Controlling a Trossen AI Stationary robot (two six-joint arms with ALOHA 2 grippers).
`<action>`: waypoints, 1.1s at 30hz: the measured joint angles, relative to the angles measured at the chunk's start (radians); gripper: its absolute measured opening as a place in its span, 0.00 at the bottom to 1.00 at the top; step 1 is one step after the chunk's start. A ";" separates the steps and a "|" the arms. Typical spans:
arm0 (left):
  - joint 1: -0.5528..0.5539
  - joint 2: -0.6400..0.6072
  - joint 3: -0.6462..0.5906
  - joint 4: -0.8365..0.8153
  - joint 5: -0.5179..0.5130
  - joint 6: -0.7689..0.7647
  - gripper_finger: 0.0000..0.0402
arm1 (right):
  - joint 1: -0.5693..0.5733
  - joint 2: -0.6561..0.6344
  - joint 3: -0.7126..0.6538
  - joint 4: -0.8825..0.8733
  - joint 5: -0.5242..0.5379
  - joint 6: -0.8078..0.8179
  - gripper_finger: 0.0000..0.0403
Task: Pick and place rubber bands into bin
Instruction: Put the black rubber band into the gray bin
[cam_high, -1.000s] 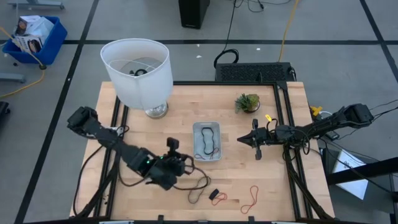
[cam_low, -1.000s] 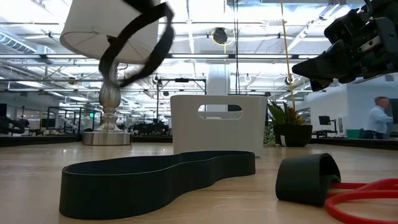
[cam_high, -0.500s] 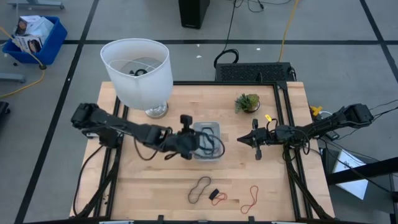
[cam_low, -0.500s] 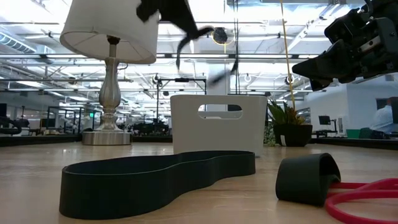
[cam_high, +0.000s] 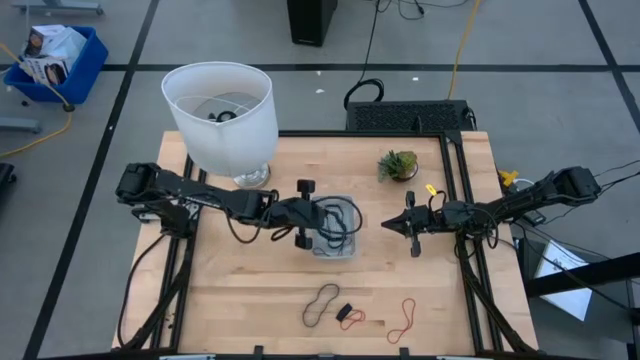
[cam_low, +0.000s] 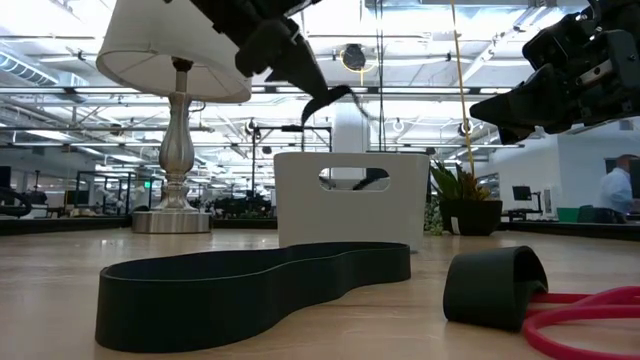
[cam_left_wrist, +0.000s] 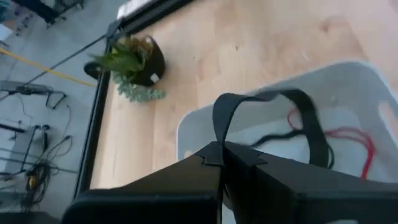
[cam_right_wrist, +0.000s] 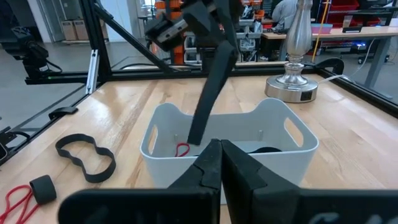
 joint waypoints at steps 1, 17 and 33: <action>-0.004 0.000 0.000 0.007 0.001 0.000 0.00 | 0.000 0.000 0.000 0.000 0.000 0.000 0.00; -0.018 0.139 0.000 0.062 0.004 -0.018 0.01 | 0.000 0.000 0.000 -0.010 0.000 0.003 0.00; 0.009 0.223 0.000 0.169 0.047 0.046 0.01 | 0.000 0.000 0.000 -0.014 0.002 0.001 0.00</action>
